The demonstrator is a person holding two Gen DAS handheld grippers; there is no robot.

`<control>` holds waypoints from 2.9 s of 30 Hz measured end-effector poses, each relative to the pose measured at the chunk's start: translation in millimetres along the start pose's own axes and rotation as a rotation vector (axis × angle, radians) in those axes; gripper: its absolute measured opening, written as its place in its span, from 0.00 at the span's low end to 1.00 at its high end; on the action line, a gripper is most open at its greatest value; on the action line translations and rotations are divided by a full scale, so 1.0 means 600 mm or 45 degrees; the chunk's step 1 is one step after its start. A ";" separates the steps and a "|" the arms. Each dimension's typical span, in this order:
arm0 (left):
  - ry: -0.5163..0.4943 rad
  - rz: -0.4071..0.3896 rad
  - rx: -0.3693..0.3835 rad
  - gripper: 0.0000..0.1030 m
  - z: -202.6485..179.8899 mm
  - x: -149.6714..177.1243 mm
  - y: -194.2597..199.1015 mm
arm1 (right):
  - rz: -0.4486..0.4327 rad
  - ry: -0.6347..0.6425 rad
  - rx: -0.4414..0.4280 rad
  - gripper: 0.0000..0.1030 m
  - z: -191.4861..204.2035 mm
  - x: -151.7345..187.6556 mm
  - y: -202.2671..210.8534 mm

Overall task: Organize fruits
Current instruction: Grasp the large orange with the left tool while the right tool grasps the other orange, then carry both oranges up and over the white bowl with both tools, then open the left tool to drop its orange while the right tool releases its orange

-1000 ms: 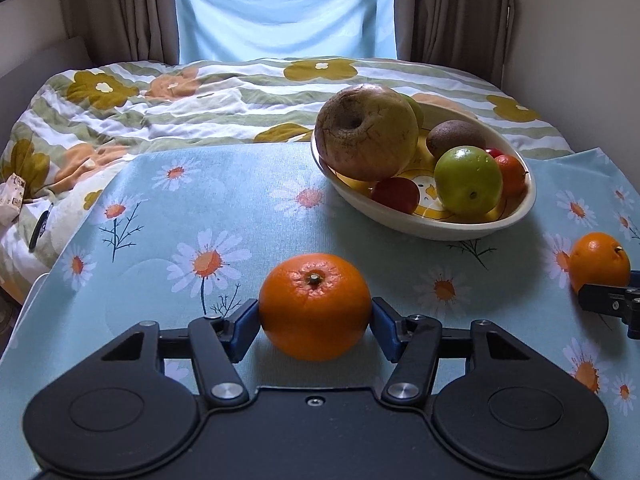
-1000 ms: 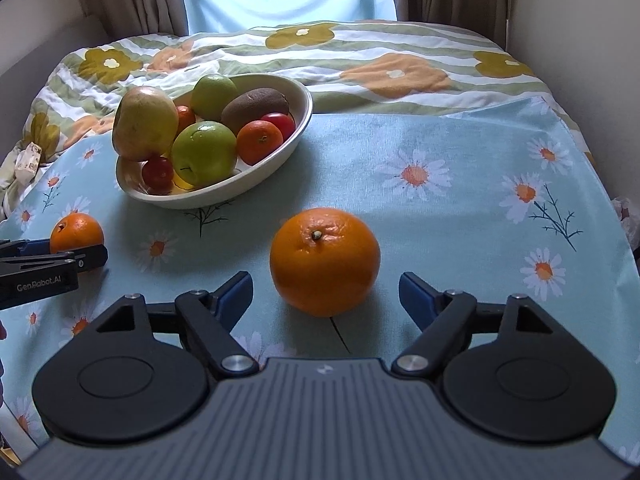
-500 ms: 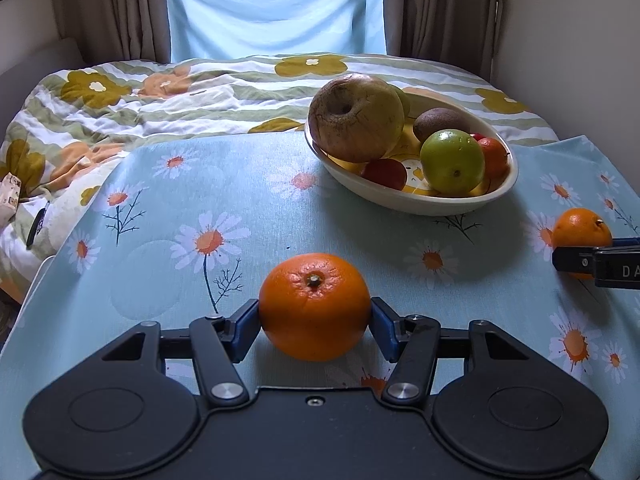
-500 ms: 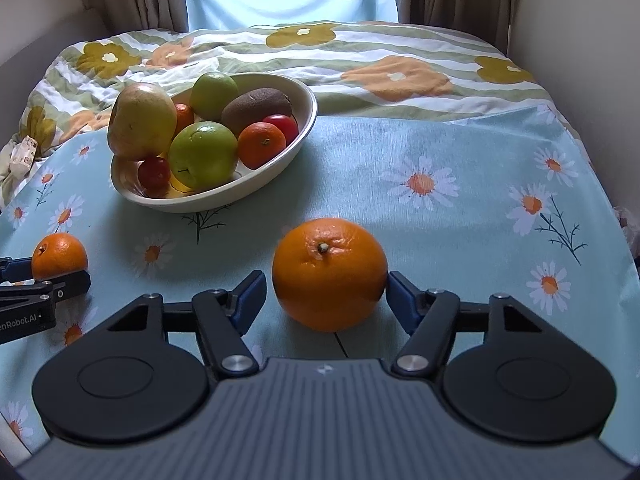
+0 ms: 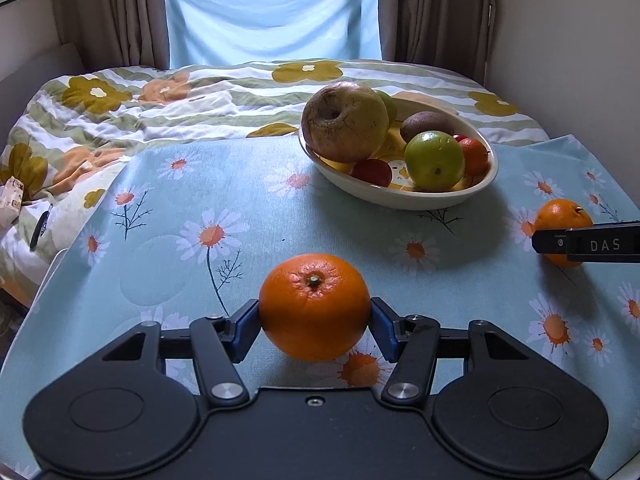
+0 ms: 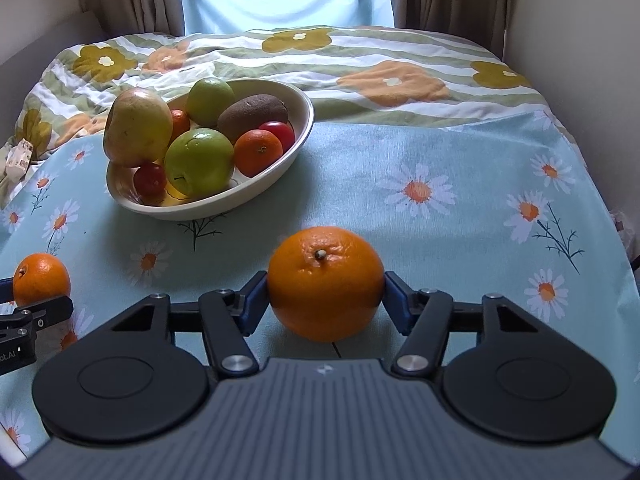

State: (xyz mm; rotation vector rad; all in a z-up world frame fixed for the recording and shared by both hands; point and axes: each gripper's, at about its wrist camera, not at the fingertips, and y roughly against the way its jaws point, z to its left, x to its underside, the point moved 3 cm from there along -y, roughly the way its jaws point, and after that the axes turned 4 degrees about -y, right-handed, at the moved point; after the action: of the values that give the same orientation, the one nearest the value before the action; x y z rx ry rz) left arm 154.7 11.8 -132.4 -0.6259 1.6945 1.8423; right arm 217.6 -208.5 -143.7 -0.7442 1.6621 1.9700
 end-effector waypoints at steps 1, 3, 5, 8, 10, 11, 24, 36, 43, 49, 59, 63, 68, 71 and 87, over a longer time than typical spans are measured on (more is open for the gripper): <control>0.000 -0.005 0.001 0.60 -0.001 -0.002 0.004 | -0.003 0.000 -0.003 0.73 0.000 -0.001 0.004; 0.000 -0.018 0.002 0.60 -0.004 -0.008 0.015 | -0.012 -0.005 -0.013 0.73 0.000 -0.005 0.015; 0.003 -0.035 0.001 0.60 -0.008 -0.015 0.026 | -0.023 -0.006 -0.020 0.73 0.000 -0.009 0.026; 0.008 -0.064 0.003 0.60 -0.015 -0.028 0.046 | -0.038 -0.009 -0.037 0.73 0.000 -0.020 0.046; 0.010 -0.081 0.007 0.60 -0.020 -0.037 0.059 | -0.049 -0.008 -0.049 0.73 0.000 -0.028 0.060; 0.010 -0.091 0.009 0.60 -0.024 -0.044 0.067 | -0.057 -0.004 -0.052 0.73 0.000 -0.033 0.069; -0.013 -0.219 0.014 0.60 -0.056 -0.128 0.152 | -0.155 0.011 -0.130 0.73 -0.009 -0.113 0.176; -0.092 -0.275 0.092 0.60 -0.076 -0.219 0.113 | -0.215 -0.009 -0.122 0.73 -0.013 -0.185 0.175; -0.152 -0.238 0.118 0.60 -0.082 -0.262 0.045 | -0.200 -0.044 -0.099 0.73 -0.015 -0.228 0.127; -0.234 -0.182 0.128 0.60 -0.089 -0.280 -0.026 | -0.164 -0.073 -0.080 0.73 -0.017 -0.257 0.074; -0.376 -0.079 0.118 0.61 -0.102 -0.277 -0.120 | -0.097 -0.104 -0.049 0.73 -0.017 -0.273 -0.002; -0.442 -0.049 0.112 0.61 -0.111 -0.272 -0.140 | -0.078 -0.119 -0.039 0.73 -0.019 -0.275 -0.021; -0.492 -0.024 0.133 0.61 -0.124 -0.265 -0.155 | -0.061 -0.123 -0.031 0.73 -0.019 -0.276 -0.036; -0.496 -0.018 0.130 0.61 -0.126 -0.264 -0.159 | -0.057 -0.122 -0.030 0.73 -0.017 -0.275 -0.039; -0.398 -0.136 0.121 0.86 -0.094 -0.276 -0.101 | -0.069 -0.093 -0.054 0.73 -0.002 -0.278 -0.031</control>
State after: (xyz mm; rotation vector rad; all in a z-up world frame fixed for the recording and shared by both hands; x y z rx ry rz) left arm 316.1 -55.6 -71.7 -0.3597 1.5021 1.6749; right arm 354.9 -206.2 -47.5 -0.7167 1.5469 1.9761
